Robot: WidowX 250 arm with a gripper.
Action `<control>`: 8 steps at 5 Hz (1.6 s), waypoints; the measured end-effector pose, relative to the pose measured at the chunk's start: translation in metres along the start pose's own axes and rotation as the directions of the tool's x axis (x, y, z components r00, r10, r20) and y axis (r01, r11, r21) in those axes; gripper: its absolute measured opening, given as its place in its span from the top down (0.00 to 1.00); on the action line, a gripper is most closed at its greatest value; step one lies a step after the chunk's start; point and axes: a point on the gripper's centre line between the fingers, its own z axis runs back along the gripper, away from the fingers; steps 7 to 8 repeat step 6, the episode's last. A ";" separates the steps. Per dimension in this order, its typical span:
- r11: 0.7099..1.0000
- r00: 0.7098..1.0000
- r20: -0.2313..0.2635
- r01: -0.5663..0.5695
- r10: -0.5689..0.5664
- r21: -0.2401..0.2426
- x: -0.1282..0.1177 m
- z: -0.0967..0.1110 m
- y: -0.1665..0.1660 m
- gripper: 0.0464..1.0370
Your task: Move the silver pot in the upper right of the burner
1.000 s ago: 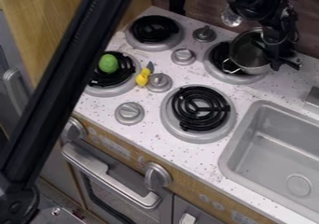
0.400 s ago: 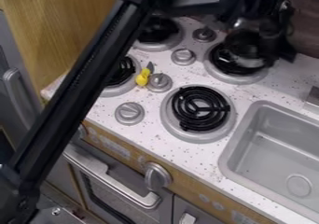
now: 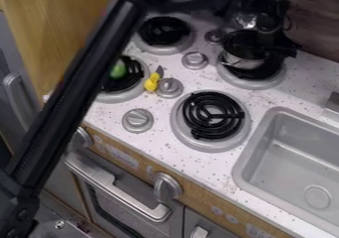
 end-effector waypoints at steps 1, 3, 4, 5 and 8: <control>0.996 0.999 0.041 -0.004 0.007 -0.092 -0.015 0.017 0.006 0.05; 0.980 0.977 0.207 0.001 0.041 -0.201 -0.043 0.120 0.023 0.04; 0.993 0.995 0.017 -0.098 0.100 -0.070 -0.079 0.126 0.059 0.04; 0.998 0.994 -0.096 -0.051 0.054 0.038 -0.100 0.125 0.078 0.04; 0.997 0.994 -0.107 -0.004 0.012 0.080 -0.110 0.122 0.086 0.04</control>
